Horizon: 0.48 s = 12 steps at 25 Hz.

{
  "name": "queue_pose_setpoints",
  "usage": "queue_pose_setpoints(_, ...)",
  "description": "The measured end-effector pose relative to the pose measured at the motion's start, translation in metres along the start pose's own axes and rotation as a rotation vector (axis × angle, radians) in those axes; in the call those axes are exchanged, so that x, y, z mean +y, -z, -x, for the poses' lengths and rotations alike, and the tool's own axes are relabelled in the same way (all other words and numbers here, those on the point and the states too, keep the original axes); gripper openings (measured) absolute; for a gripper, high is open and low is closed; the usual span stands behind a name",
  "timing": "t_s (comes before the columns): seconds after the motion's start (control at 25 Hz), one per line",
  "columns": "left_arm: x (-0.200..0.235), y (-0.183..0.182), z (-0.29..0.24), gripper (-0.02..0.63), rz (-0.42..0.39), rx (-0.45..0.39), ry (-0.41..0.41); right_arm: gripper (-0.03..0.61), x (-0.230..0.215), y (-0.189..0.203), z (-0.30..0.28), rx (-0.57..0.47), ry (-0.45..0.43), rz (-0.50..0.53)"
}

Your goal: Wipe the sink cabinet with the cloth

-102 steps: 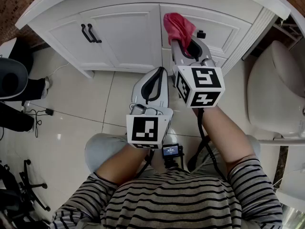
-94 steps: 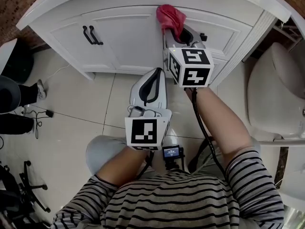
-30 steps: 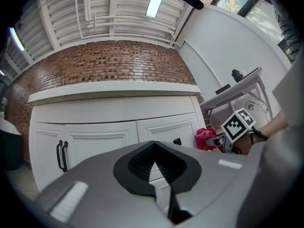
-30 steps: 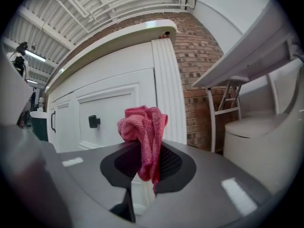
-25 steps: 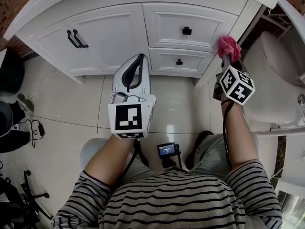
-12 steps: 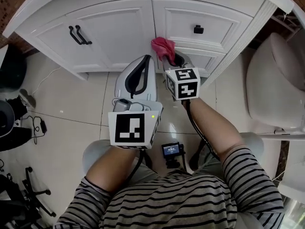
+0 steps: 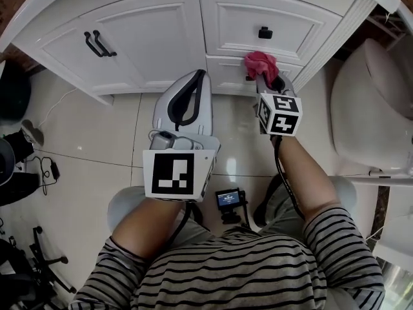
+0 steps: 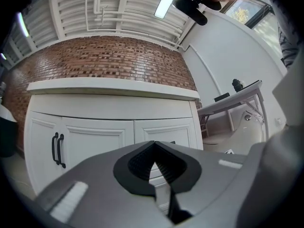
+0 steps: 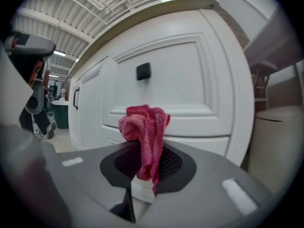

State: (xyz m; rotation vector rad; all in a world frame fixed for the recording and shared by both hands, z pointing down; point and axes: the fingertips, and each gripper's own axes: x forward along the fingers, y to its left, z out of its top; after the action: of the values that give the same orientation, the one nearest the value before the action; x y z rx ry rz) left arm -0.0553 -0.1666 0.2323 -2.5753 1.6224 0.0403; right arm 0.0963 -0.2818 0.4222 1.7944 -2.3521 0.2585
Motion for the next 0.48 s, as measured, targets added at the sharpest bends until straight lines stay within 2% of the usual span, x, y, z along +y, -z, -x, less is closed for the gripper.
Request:
queue_pose_setpoints(0.2, -0.008, 0.004, -0.002, -0.009, -0.022, 0.017, 0.009, 0.071, -0.077, 0.017, 0.025, 0.019, 0.17, -0.061)
queue_pose_setpoints(0.32, -0.008, 0.008, -0.001, -0.009, -0.028, 0.019, 0.001, 0.071, -0.111, 0.023, 0.039, 0.038, 0.277, -0.058)
queue_pose_setpoints(0.4, -0.007, 0.006, 0.0, -0.009, -0.012, 0.004, -0.008, 0.069, -0.122, 0.03, 0.049, 0.054, 0.341, -0.069)
queue_pose_setpoints(0.48, -0.006, 0.0, 0.001, -0.009, -0.002, -0.001, -0.009, 0.069, -0.107, 0.034, 0.052, 0.054, 0.321, -0.085)
